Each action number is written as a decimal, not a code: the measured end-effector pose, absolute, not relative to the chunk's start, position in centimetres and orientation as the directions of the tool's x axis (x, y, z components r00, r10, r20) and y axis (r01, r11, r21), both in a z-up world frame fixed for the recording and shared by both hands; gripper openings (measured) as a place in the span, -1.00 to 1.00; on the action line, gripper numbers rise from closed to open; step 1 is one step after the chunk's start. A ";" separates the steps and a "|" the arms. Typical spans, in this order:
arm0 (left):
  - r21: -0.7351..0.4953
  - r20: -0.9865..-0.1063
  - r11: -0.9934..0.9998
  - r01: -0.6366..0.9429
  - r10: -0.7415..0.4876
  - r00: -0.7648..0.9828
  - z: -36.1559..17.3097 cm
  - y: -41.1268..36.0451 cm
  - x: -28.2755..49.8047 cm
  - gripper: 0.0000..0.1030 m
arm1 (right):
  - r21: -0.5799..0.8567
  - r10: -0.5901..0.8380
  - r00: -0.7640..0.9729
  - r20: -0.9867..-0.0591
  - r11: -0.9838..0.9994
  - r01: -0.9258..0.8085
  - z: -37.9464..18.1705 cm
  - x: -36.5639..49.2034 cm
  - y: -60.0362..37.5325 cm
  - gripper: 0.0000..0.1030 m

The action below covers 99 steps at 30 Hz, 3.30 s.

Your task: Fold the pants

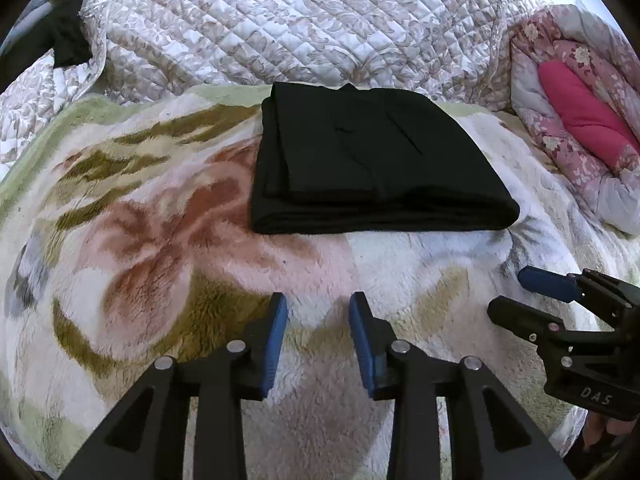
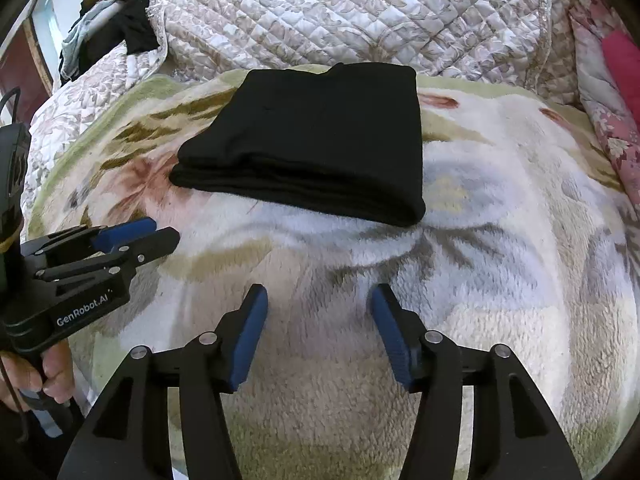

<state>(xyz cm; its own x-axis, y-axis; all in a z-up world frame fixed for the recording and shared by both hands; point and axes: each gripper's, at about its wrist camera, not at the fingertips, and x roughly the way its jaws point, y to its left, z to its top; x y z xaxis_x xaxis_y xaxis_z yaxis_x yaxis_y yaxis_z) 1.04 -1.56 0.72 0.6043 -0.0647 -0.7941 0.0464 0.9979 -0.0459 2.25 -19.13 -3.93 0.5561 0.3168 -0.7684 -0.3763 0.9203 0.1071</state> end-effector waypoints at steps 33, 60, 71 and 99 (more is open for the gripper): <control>-0.030 -0.789 0.998 0.051 -0.055 0.612 0.5 -1.6 1.5 -0.14 | 0.106 0.323 0.578 -0.750 0.920 -0.377 -4.3 2.4 -19.0 0.22; -0.034 -0.798 0.998 0.049 -0.056 0.600 0.5 -1.5 1.3 -0.09 | 0.104 0.322 0.578 -0.750 0.920 -0.377 -4.4 2.5 -19.0 0.25; -0.029 -0.799 0.998 0.047 -0.051 0.600 0.5 -1.5 1.2 -0.08 | 0.105 0.323 0.578 -0.749 0.920 -0.378 -4.4 2.5 -19.0 0.26; -0.026 -0.800 0.999 0.047 -0.049 0.598 0.5 -1.5 1.2 -0.08 | 0.103 0.320 0.578 -0.751 0.921 -0.376 -4.4 2.5 -18.9 0.26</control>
